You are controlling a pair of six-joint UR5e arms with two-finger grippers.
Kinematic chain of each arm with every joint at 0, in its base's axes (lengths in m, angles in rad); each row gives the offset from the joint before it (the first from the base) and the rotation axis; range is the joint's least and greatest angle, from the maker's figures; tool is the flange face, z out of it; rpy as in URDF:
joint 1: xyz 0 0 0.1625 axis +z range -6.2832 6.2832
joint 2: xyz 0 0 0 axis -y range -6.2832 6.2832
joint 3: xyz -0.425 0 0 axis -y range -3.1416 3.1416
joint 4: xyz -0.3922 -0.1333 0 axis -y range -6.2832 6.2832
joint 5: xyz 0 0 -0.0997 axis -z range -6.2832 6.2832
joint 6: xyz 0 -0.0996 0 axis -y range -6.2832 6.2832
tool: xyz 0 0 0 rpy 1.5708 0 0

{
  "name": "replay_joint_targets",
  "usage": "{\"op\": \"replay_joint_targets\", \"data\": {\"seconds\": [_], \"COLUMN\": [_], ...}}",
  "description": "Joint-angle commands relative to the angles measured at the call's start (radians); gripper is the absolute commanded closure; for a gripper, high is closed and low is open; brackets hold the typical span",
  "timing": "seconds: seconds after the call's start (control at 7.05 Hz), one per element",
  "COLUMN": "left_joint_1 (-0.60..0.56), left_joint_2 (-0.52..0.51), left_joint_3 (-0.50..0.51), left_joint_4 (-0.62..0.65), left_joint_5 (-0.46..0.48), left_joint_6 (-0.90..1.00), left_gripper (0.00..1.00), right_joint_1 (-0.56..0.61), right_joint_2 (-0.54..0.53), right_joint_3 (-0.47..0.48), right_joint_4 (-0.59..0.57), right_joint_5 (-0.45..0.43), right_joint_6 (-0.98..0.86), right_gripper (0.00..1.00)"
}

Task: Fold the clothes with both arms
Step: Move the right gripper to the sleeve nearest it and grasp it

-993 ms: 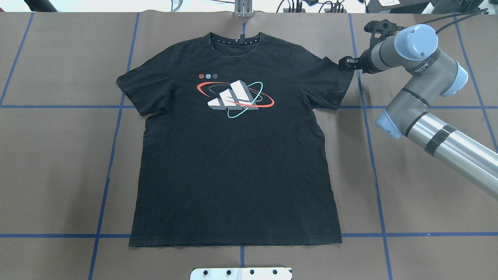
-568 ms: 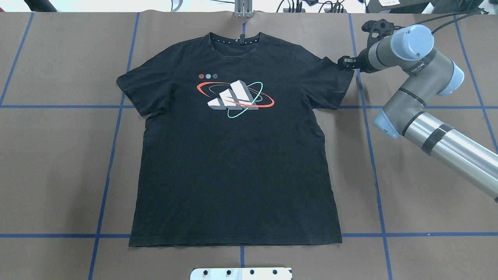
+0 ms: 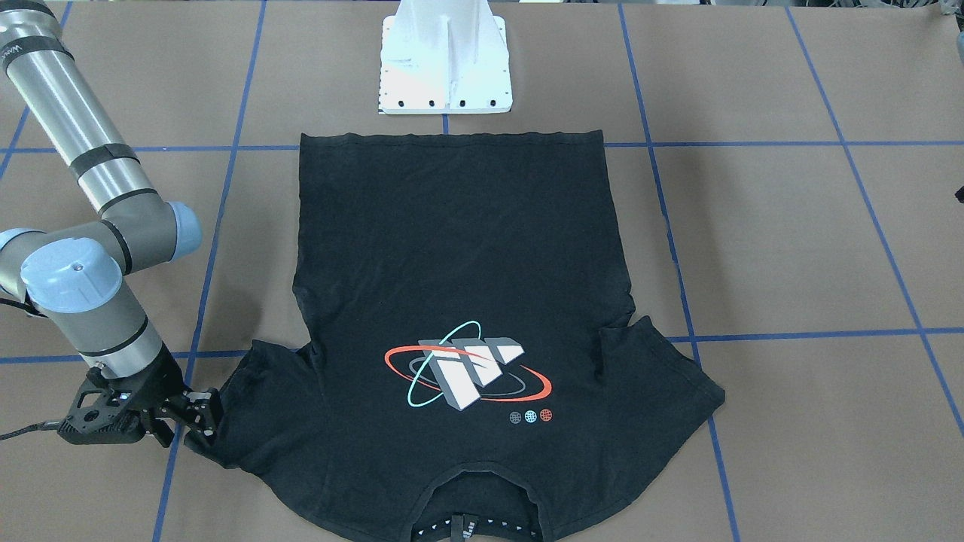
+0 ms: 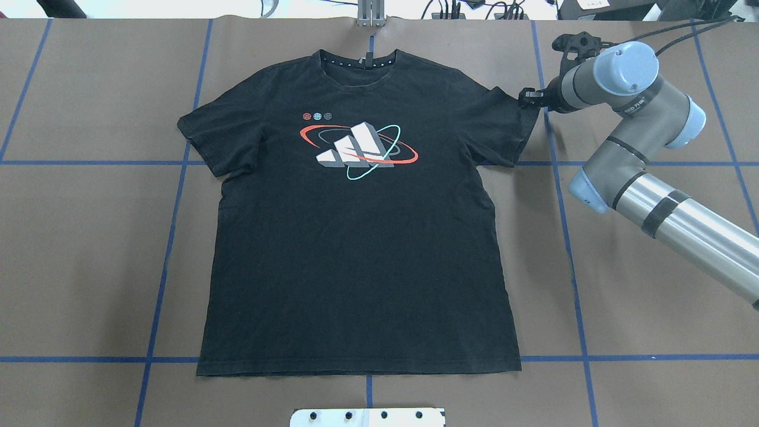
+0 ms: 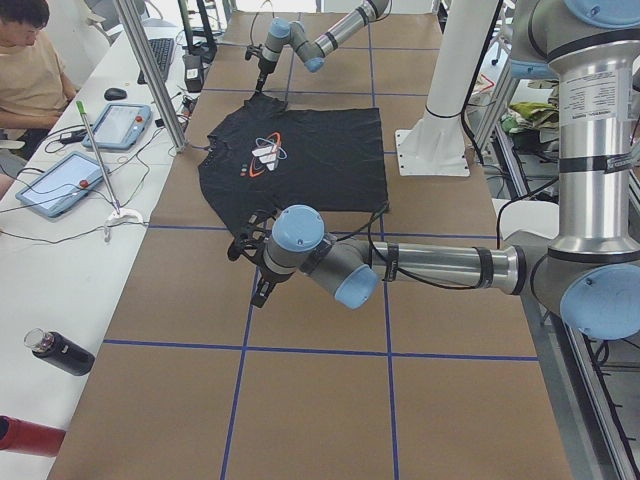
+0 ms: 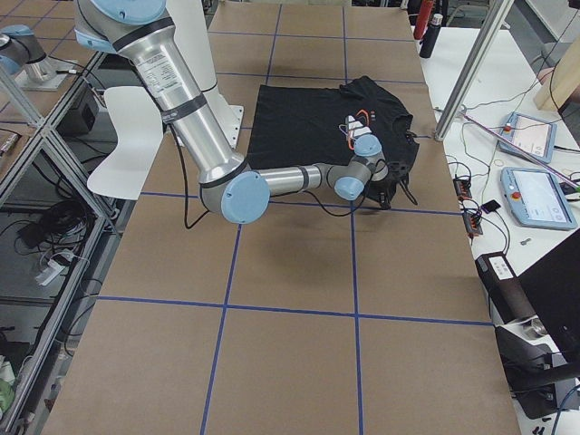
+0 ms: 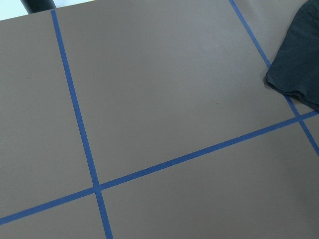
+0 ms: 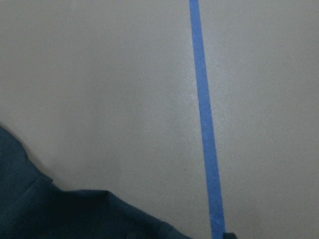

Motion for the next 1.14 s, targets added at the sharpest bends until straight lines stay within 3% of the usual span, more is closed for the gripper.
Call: {"op": "replay_joint_targets", "data": {"seconds": [0.0,0.43,0.71,0.99], "left_joint_1": [0.000,0.000,0.000,0.000], "left_joint_2": [0.000,0.000,0.000,0.000], "left_joint_3": [0.000,-0.002,-0.005,-0.012], "left_joint_4": [0.000,0.000,0.000,-0.001], "left_joint_5": [0.000,-0.001,-0.001,-0.001], "left_joint_6": [0.000,0.000,0.000,0.000], "left_gripper": [0.00,0.00,0.00,0.00], "right_joint_1": [-0.002,0.000,0.000,-0.049], "right_joint_2": [0.008,0.011,0.019,0.078], "right_joint_3": [-0.003,0.000,0.098,0.173], "right_joint_4": [0.000,-0.001,-0.006,-0.012], "right_joint_5": [-0.003,-0.001,0.026,0.068], "right_joint_6": [0.003,0.009,0.050,0.252], "right_gripper": [0.96,1.00,1.00,1.00]}}
